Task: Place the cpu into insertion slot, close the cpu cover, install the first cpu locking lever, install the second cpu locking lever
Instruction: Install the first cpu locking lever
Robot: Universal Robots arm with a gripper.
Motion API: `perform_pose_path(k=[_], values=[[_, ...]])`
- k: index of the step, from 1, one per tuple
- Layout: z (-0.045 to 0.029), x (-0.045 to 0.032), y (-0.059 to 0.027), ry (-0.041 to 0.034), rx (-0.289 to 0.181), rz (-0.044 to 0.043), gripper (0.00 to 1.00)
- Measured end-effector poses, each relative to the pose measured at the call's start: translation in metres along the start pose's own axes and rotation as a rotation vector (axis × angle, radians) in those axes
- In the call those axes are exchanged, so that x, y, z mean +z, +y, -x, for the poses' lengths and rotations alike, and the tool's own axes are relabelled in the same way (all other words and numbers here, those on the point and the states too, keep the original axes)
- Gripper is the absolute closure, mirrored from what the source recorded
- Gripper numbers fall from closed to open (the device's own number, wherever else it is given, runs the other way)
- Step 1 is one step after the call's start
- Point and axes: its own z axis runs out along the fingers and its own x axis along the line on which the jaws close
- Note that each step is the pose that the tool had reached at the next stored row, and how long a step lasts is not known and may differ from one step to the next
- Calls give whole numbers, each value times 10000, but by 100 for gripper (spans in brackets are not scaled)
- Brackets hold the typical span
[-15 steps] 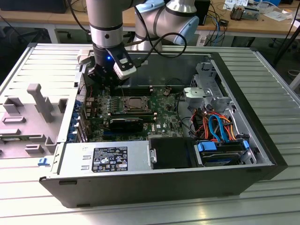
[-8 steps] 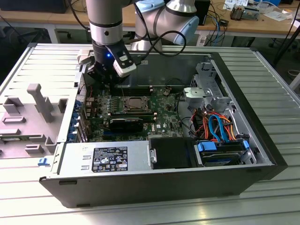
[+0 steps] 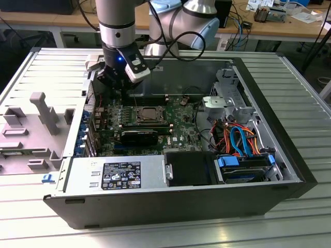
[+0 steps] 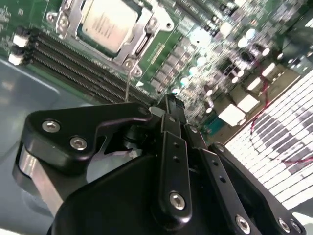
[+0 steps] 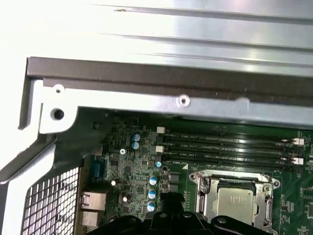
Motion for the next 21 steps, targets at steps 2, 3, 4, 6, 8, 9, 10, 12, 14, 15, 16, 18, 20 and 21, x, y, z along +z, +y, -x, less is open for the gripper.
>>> perform_pose_path(k=[2,3,4,6,8,9,10,12,14,15,16,18,20,21], values=[[6,2,54,0,-1,0,89],[10,4,82,-1,-1,1,89],[13,4,100,1,0,0,89],[34,7,155,8,0,2,89],[95,15,188,40,0,3,89],[113,15,188,43,1,5,89],[122,15,187,44,-2,4,89],[199,13,181,44,1,4,89],[216,13,180,43,1,5,89],[224,13,179,44,1,4,89],[231,13,178,44,1,4,89],[248,13,177,44,1,5,89],[263,12,176,44,1,4,89],[275,13,175,43,1,5,89]])
